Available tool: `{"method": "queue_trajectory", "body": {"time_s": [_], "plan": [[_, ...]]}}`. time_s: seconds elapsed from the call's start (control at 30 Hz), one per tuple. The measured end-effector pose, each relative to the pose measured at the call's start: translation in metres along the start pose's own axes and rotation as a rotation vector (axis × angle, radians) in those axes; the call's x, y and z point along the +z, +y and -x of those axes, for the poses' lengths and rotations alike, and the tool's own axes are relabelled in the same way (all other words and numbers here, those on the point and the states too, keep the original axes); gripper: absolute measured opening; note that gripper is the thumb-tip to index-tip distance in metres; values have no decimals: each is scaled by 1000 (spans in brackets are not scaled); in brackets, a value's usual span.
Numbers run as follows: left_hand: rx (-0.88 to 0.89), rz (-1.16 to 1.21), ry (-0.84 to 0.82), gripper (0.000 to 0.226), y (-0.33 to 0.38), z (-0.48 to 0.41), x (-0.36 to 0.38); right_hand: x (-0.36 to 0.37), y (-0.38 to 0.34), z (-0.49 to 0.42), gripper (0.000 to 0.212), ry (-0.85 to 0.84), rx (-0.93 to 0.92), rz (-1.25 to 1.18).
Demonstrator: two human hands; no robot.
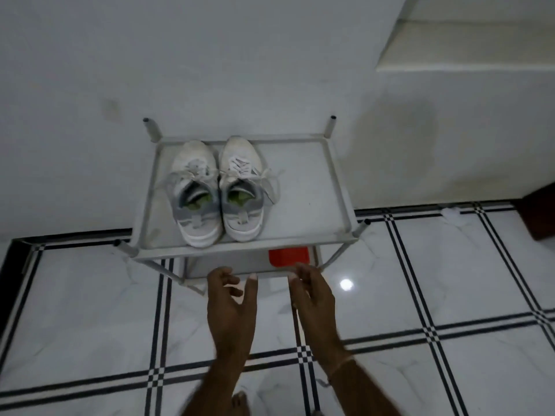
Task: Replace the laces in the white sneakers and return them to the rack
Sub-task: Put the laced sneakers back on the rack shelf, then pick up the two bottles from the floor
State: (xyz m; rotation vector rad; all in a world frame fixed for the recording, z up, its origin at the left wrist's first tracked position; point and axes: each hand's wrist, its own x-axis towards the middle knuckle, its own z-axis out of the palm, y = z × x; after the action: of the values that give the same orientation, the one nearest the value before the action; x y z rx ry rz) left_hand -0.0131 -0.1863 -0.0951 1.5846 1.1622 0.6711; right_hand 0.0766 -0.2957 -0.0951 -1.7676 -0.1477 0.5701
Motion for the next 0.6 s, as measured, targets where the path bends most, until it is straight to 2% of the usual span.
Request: {"method": "queue_trajectory", "body": {"time_s": [0.17,0.3,0.37,0.6], "plan": [[-221,-149,-236,37,-91,41,63,-45,106,-6,24,81,145,97],[-380,-199,-334,46,-187,51,141,-75,219,-50,39,37,213,234],[-390,-210,-369,51,-232,49,175,-84,270,-78,42,28,237,326],[-234,-238,-458,69,-371,22,257,-83,426,-176,56,34,354,545]]}}
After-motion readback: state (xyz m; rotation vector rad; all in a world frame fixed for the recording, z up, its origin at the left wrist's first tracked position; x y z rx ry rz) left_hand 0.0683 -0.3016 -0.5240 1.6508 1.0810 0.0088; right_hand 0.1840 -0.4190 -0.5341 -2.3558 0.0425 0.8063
